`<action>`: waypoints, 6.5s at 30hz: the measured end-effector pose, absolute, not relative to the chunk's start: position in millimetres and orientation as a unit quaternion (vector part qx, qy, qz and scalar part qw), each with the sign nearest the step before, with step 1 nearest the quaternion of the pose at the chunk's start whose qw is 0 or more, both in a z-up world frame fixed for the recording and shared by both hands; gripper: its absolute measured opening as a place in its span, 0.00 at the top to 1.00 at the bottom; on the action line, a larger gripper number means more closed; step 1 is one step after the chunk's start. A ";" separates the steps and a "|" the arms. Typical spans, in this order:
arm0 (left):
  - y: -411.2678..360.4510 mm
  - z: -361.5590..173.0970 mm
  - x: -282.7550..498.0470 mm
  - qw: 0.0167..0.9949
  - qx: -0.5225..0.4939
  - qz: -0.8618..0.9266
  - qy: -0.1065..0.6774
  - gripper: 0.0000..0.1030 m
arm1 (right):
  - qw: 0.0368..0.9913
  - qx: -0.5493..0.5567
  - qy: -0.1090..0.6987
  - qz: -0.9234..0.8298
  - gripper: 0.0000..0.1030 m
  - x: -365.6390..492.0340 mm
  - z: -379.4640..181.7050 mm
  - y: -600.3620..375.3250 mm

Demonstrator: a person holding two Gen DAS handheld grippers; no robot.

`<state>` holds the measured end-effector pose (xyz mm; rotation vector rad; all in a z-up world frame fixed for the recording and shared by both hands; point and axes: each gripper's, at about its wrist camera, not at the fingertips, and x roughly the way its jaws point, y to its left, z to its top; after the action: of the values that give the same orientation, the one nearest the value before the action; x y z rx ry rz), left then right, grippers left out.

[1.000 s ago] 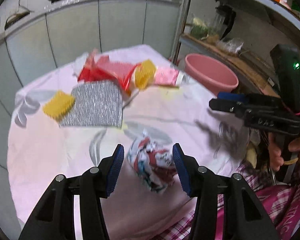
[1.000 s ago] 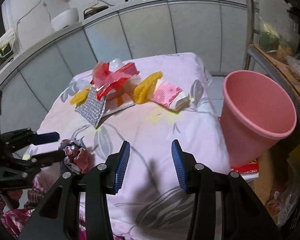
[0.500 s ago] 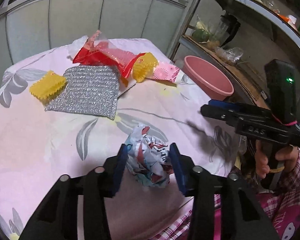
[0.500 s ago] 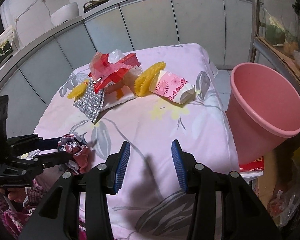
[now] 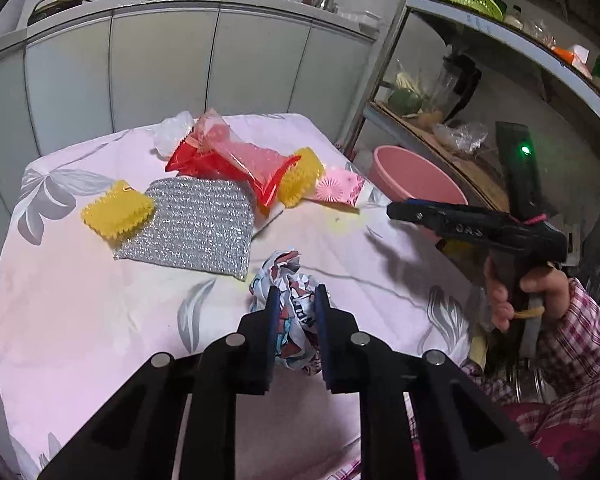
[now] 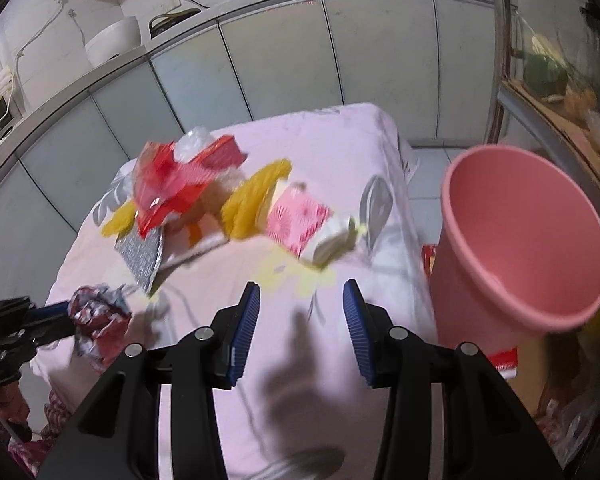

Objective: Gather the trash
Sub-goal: 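Grasp the crumpled printed paper with the left gripper and lift it, then grasp the pink paper wrapper with the right gripper while the left gripper carries the paper to the bucket, then open both grippers to drop the paper and wrapper into the bucket, then move both tools back over the bed toward the yellow foam net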

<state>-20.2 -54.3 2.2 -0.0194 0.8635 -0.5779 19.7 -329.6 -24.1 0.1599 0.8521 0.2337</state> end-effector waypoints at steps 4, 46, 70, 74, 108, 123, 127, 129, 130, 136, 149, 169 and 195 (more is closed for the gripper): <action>-53.2 0.2 -16.1 0.867 -0.015 -0.274 0.416 0.84 | 0.900 0.063 0.415 0.119 0.57 43.3 -26.5 -327.3; -74.7 16.0 -10.9 0.877 -0.025 -0.277 0.391 0.84 | 0.923 0.101 0.359 0.090 0.94 -4.8 -0.8 -367.1; -256.4 35.9 67.9 0.857 -0.024 -0.378 0.349 0.84 | 0.921 0.110 0.363 -0.088 0.94 -23.0 -18.8 -465.0; -291.7 25.9 79.1 0.850 -0.008 -0.391 0.352 0.84 | 0.914 0.112 0.375 -0.106 0.94 -18.5 -29.0 -474.9; -359.3 -39.4 129.9 0.835 0.028 -0.345 0.428 0.67 | 0.885 0.098 0.431 -0.143 0.94 30.2 -74.8 -486.5; -355.3 -25.4 122.0 0.843 0.029 -0.337 0.418 0.53 | 0.886 0.102 0.429 -0.144 0.67 29.1 -72.4 -489.9; -353.2 -16.1 114.8 0.848 0.034 -0.337 0.407 0.52 | 0.889 0.099 0.424 -0.142 0.67 24.7 -67.0 -486.5; -351.4 -12.4 111.4 0.850 0.035 -0.338 0.403 0.50 | 0.890 0.100 0.422 -0.141 0.67 22.9 -64.6 -485.8; -350.0 -10.3 109.4 0.851 0.034 -0.338 0.401 0.49 | 0.890 0.101 0.421 -0.140 0.67 21.5 -63.3 -485.4; -342.5 0.5 97.9 0.855 0.035 -0.337 0.393 0.47 | 0.895 0.101 0.414 -0.133 0.67 12.7 -54.7 -479.5; -302.7 25.9 68.0 0.877 0.037 -0.305 0.369 0.47 | 0.910 0.091 0.393 -0.095 0.67 -3.8 -31.1 -448.5; -198.6 29.6 33.0 0.901 0.017 -0.228 0.369 0.47 | 0.921 0.064 0.384 -0.018 0.67 -10.0 -11.0 -371.5; -16.0 -9.4 31.3 0.908 -0.079 -0.085 0.403 0.47 | 0.911 0.041 0.405 0.072 0.67 9.0 -22.9 -303.7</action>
<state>31.3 -16.0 -9.4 -0.1633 0.8328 -0.1753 9.0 -303.7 -22.9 0.0847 0.8342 0.1494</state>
